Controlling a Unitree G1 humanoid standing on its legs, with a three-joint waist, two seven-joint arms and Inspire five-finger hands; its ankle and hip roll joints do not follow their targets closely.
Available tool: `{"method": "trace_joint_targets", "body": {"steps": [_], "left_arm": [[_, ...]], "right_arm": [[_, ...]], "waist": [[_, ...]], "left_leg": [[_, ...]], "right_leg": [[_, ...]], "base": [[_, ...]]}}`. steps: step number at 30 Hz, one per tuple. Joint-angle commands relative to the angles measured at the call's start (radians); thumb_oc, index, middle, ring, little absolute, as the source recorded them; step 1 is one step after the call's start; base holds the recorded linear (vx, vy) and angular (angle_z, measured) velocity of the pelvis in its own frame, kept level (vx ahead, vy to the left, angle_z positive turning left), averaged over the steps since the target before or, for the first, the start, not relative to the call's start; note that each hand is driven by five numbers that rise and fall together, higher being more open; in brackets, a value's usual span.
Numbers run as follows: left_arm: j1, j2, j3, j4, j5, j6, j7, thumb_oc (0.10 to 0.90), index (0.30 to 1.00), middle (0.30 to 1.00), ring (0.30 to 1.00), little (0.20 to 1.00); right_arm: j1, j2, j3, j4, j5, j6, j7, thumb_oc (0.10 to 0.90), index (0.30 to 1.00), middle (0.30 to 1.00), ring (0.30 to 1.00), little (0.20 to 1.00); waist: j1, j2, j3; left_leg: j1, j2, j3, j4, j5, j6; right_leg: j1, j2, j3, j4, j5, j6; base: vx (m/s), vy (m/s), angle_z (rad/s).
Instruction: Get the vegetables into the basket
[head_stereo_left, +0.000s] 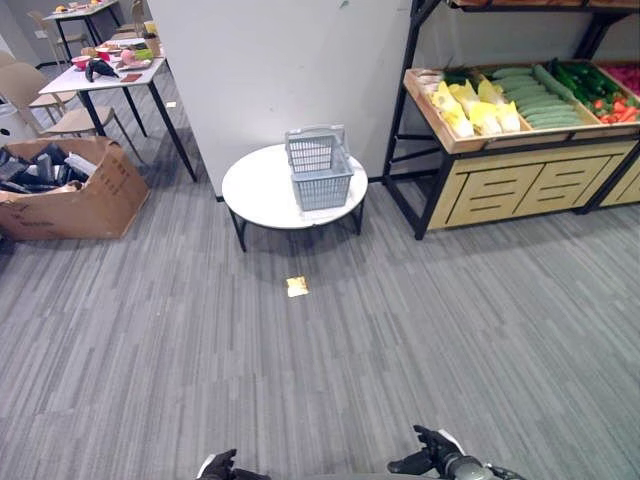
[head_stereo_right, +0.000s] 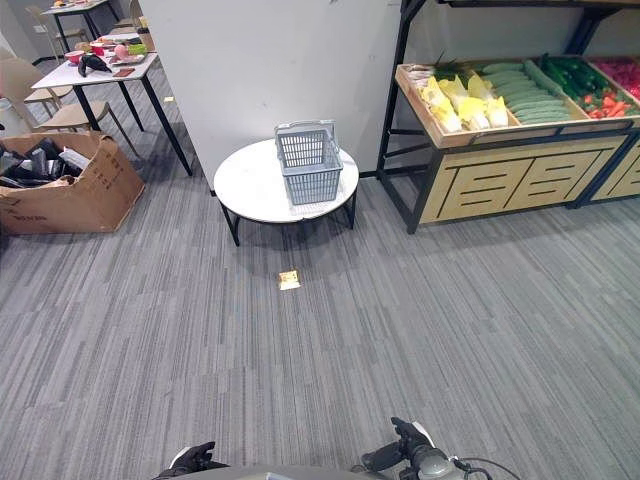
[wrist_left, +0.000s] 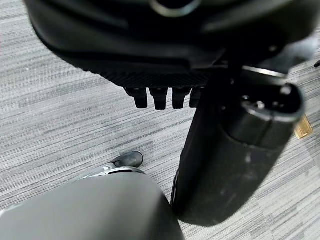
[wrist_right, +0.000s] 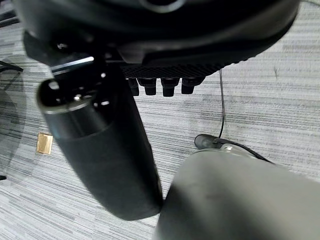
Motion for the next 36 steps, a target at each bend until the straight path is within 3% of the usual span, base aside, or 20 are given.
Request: {"method": "trace_joint_targets", "body": {"steps": [1,20,36], "left_arm": [[-0.007,0.025,0.007,0.065,0.021,0.011,0.006,0.900,1.000,1.000,1.000,1.000],[-0.007,0.028,-0.008,0.076,0.045,0.019,0.001,0.900,1.000,1.000,1.000,1.000],[-0.043,0.062,-0.029,0.056,0.073,0.024,0.013,0.900,1.000,1.000,1.000,1.000]], "right_arm": [[-0.008,0.007,0.046,0.082,-0.013,0.020,0.001,0.900,1.000,1.000,1.000,1.000],[-0.016,-0.006,0.053,0.070,-0.029,0.021,-0.006,0.900,1.000,1.000,1.000,1.000],[-0.065,-0.053,0.074,0.038,-0.063,0.022,-0.016,0.900,1.000,1.000,1.000,1.000]], "waist": [[-0.013,-0.061,0.022],[-0.014,-0.062,0.030],[-0.018,-0.059,0.077]], "left_leg": [[0.026,0.020,-0.028,-0.034,-0.013,-0.027],[0.025,0.024,-0.021,-0.034,-0.014,-0.026],[0.000,0.046,-0.024,-0.034,0.013,-0.033]], "right_leg": [[0.038,-0.077,-0.009,-0.060,0.049,0.082],[0.034,-0.073,-0.004,-0.060,0.046,0.082],[0.005,-0.052,0.003,-0.042,0.034,0.060]], "base": [[0.00,0.000,0.00],[0.00,0.000,0.00],[0.01,-0.025,-0.01]]}}
